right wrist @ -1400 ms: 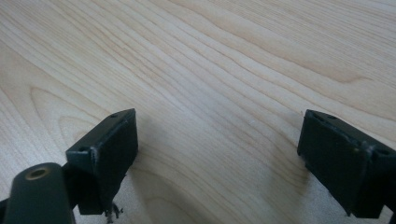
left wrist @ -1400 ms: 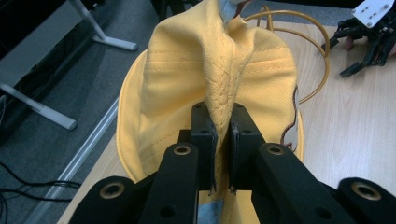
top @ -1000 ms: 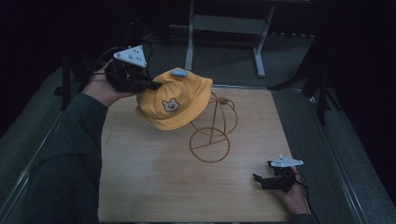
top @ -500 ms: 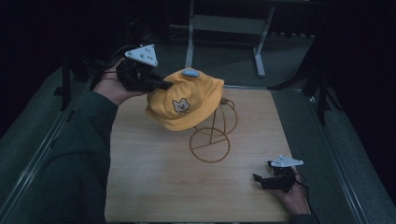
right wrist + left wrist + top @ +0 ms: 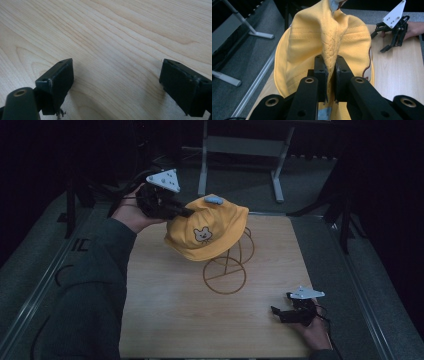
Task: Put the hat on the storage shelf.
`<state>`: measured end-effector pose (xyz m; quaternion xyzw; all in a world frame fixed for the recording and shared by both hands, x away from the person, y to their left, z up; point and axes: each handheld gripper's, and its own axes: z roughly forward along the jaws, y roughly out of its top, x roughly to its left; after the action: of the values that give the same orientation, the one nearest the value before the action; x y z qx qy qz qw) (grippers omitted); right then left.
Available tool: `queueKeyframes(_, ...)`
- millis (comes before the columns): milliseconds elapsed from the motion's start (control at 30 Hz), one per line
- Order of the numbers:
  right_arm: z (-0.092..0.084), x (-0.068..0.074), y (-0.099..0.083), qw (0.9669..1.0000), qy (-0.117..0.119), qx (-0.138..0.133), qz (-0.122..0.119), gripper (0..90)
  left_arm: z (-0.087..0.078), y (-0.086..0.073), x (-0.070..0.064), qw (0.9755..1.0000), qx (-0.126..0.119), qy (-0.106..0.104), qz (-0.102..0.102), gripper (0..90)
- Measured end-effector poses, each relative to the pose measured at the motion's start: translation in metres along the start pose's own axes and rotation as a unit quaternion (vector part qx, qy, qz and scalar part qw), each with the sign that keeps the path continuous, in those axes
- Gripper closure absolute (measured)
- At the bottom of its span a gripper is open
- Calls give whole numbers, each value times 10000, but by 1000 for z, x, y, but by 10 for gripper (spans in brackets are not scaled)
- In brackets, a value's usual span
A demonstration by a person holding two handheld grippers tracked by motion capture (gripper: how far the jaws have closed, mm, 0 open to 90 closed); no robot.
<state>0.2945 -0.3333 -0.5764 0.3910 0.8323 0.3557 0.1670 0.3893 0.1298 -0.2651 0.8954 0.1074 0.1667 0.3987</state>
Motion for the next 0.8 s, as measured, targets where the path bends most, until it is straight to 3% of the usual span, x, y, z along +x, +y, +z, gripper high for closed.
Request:
queueKeyframes(233,0,0,0,10000,0,0,-1,121,10,7,-2,10000,-38,-58,21,827)
queueKeyframes(700,0,0,0,10000,0,0,1,121,28,26,-6,9992,247,-128,282,828)
queueKeyframes(800,0,0,0,10000,-1,-2,-8,121,33,27,-6,9992,277,-134,255,827)
